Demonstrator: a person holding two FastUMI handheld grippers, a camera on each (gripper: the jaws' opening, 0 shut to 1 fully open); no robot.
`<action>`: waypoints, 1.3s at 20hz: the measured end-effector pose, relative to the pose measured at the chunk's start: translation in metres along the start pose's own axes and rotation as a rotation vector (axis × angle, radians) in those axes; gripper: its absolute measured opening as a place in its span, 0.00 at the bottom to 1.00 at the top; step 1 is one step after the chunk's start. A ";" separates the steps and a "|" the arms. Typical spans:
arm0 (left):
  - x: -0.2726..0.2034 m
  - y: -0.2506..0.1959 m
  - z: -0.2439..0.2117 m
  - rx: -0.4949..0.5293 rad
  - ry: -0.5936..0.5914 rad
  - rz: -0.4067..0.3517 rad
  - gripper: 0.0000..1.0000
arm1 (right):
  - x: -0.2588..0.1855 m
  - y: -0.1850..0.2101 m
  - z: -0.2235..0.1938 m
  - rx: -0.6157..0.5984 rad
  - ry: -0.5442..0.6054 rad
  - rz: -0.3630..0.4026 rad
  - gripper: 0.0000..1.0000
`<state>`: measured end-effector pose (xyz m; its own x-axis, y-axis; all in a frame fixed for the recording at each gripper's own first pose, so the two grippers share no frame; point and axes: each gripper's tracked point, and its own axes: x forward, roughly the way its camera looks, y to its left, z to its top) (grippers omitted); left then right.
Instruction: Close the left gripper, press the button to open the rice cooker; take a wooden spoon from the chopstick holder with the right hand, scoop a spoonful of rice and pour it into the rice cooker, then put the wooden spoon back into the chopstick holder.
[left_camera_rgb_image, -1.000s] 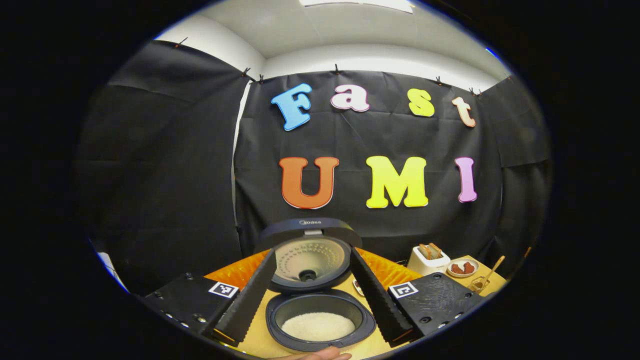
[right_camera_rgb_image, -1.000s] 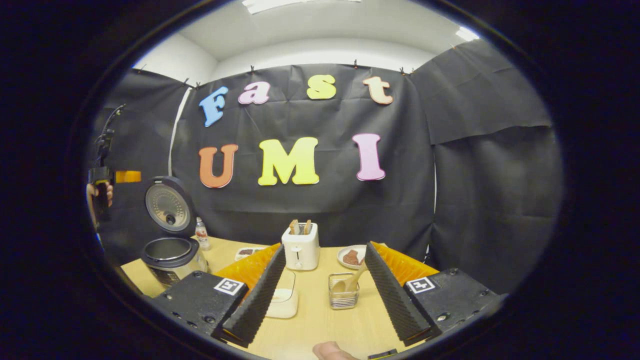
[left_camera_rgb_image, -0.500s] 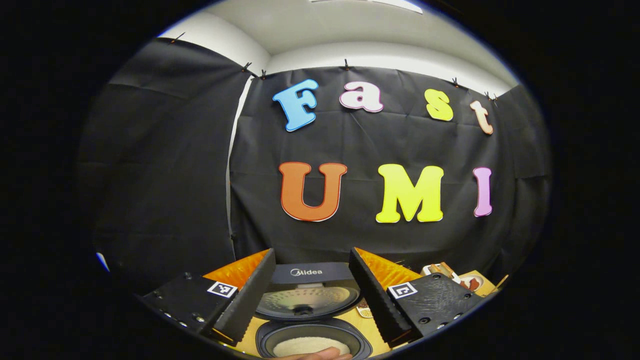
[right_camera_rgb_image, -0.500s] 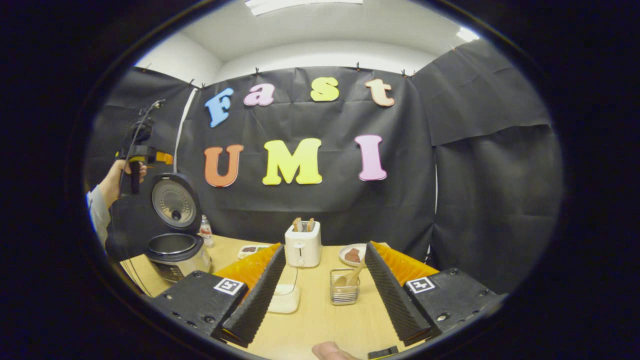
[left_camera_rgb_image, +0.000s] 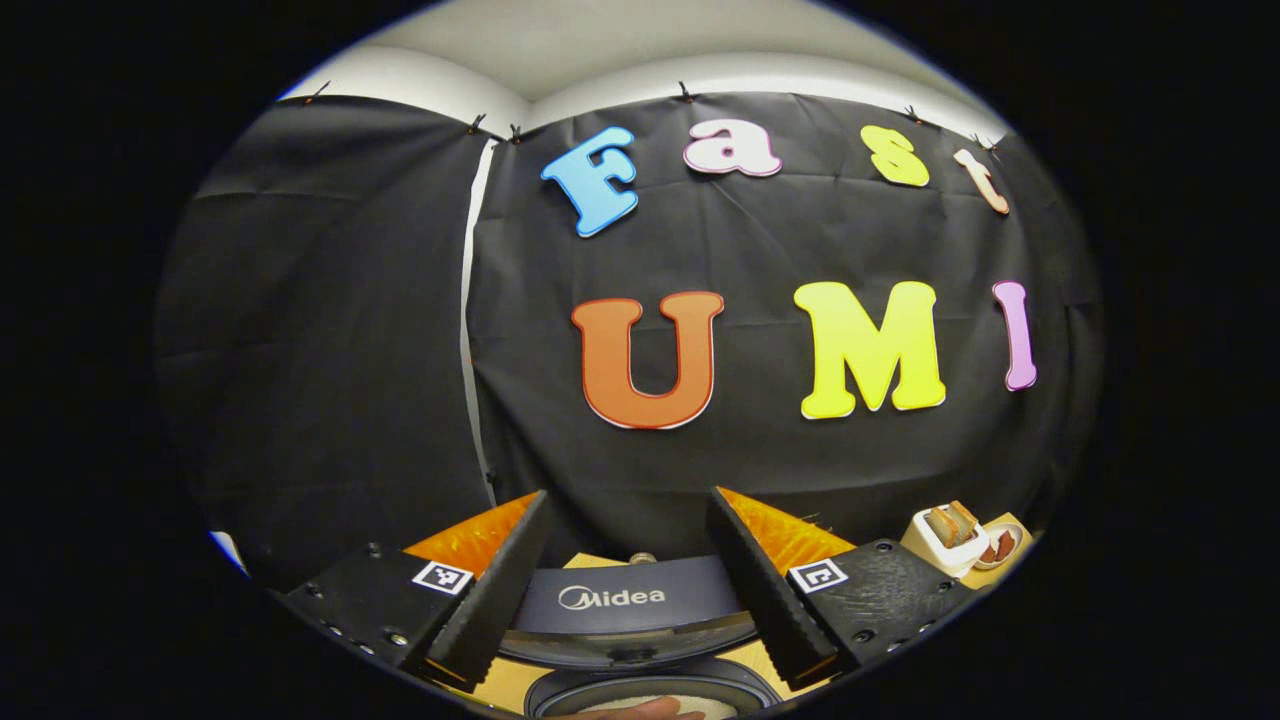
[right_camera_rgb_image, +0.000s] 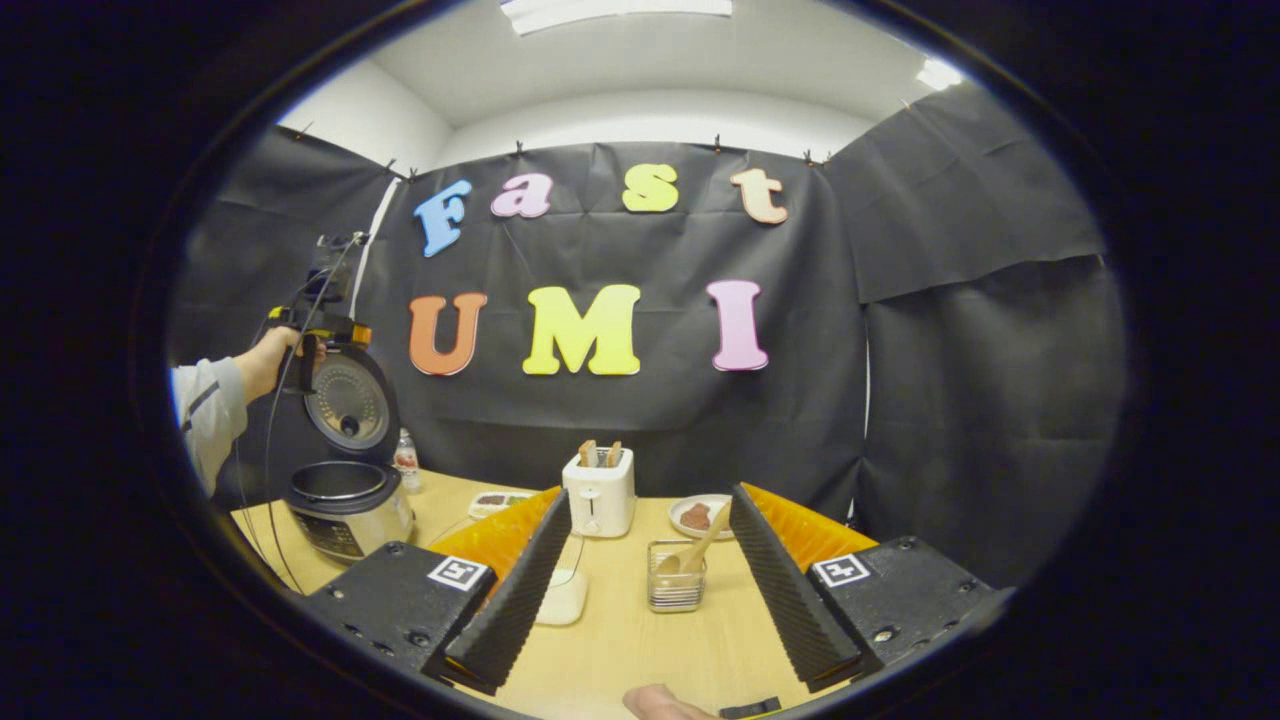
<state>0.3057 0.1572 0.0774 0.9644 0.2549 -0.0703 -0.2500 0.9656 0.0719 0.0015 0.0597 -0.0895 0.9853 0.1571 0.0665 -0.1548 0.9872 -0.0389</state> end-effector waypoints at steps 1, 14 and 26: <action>-0.001 0.002 -0.004 -0.023 0.023 0.017 1.00 | -0.001 0.000 0.000 0.001 0.001 0.003 1.00; -0.061 -0.010 -0.038 -0.038 0.139 0.004 0.99 | -0.040 0.030 0.006 0.004 -0.008 0.058 0.96; -0.122 -0.030 -0.143 -0.051 0.382 -0.043 0.98 | -0.072 0.041 0.017 -0.019 -0.015 0.083 1.00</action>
<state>0.1832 0.1046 -0.0585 0.8749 0.2055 -0.4385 -0.2231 0.9747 0.0117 -0.0766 0.0897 -0.0793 0.9679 0.2392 0.0773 -0.2346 0.9700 -0.0639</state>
